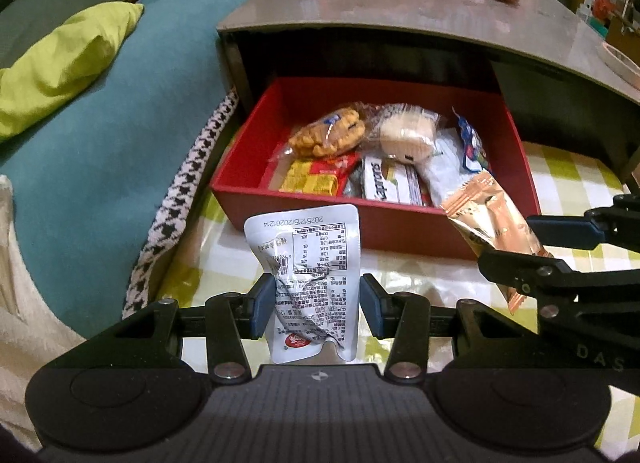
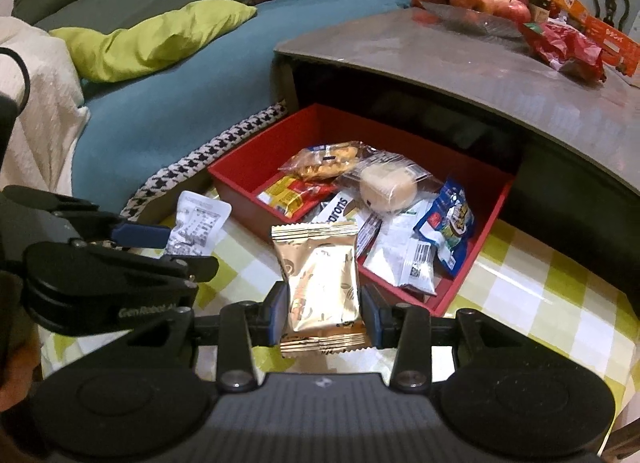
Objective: Organize snacks
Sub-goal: 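Carry the gold packet toward the red box while the left tool carries the white sachet, then lower the gold packet into the red box while the left tool holds the white sachet above it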
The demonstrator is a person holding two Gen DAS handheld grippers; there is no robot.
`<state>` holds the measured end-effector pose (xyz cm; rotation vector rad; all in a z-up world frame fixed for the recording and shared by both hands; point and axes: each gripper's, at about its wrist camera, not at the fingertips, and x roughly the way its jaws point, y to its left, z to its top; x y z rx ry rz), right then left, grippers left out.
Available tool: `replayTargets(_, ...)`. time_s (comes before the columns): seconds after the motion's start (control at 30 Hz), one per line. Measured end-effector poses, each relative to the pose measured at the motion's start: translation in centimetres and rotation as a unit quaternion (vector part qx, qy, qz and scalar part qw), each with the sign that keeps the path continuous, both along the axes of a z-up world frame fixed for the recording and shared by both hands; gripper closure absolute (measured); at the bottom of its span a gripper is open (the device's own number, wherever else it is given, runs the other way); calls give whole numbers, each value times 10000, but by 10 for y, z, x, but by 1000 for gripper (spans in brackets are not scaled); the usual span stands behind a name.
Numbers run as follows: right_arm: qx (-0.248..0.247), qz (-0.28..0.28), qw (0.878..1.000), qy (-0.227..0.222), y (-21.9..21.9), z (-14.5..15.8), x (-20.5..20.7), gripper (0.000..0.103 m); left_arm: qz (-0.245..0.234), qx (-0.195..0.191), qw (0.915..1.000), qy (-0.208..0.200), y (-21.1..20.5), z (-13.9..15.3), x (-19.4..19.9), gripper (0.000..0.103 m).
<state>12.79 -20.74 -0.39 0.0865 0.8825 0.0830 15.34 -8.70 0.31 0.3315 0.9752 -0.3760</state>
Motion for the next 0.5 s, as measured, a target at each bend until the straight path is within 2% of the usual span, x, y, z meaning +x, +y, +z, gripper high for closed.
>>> replayTargets(0.5,45,-213,9995,-224,-13,13,12,53,-16,-153,9998,-157,-15,9,24,49)
